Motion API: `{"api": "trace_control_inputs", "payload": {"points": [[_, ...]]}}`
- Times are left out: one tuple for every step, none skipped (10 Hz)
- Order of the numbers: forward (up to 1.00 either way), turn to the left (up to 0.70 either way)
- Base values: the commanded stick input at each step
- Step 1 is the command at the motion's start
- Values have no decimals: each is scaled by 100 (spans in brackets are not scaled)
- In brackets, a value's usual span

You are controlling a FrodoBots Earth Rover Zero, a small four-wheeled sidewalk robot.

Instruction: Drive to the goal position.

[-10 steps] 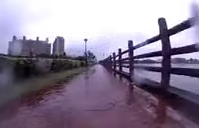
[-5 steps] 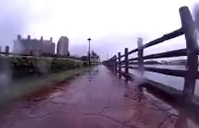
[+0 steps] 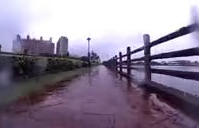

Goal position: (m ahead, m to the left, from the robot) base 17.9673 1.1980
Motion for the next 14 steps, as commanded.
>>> {"api": "trace_control_inputs", "payload": {"points": [[100, 0], [100, 0], [100, 0], [100, 0], [100, 0], [100, 9], [100, 7], [100, 3], [100, 0], [100, 0], [100, 0], [100, 0], [100, 0], [100, 0]]}}
